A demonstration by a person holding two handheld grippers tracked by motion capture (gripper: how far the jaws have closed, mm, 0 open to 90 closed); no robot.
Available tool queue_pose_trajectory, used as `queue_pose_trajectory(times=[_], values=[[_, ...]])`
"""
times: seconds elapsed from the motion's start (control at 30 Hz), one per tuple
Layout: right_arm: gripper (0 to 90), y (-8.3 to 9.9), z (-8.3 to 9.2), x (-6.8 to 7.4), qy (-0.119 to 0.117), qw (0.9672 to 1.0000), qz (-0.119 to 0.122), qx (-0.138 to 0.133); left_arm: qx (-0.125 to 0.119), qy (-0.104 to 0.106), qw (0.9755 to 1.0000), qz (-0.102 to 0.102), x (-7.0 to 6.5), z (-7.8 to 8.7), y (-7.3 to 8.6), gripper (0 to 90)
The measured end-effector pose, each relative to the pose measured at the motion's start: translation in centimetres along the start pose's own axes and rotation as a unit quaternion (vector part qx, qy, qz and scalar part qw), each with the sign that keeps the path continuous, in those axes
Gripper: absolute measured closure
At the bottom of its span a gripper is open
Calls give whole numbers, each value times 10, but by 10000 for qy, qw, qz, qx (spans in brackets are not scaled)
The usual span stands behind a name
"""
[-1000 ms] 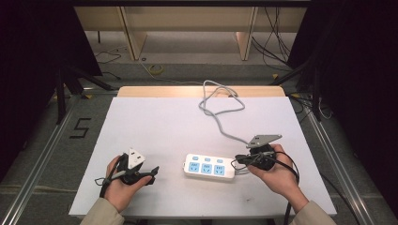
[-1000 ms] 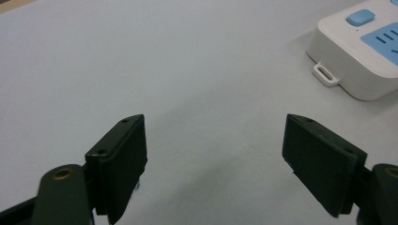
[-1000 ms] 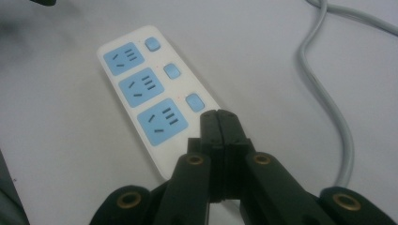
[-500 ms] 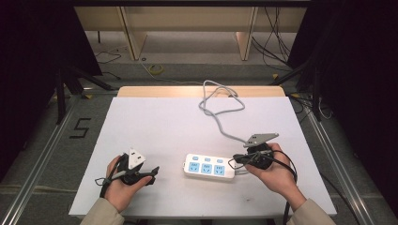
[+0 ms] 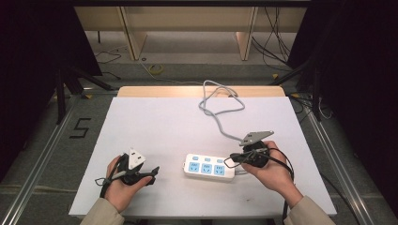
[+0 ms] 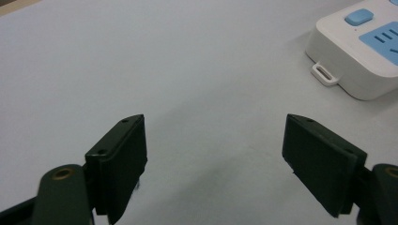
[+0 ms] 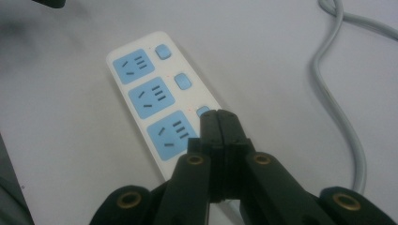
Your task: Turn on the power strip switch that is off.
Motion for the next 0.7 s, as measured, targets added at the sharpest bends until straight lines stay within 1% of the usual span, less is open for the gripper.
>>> queue_pose_trajectory(times=[0.53,0.6,0.7], values=[[900,-8,-9,5,-66,9999,67,105,-14,6,10000,-4,-1,0,0,225],[900,-9,-10,6,-68,9999,40,109,-19,5,10000,-7,-1,0,0,225],[900,-11,-11,7,-89,9998,76,128,-18,7,10000,-11,-1,0,0,225]])
Point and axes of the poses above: each handheld gripper's, and its own axes: z roughly backward along the jaws, y roughly out of its underside, x roughly to its left, the point moved 5 cm from there along -z, roughly forward along the jaws, and after that the axes turned 8 degrees about -x, right-handed, at the moved point
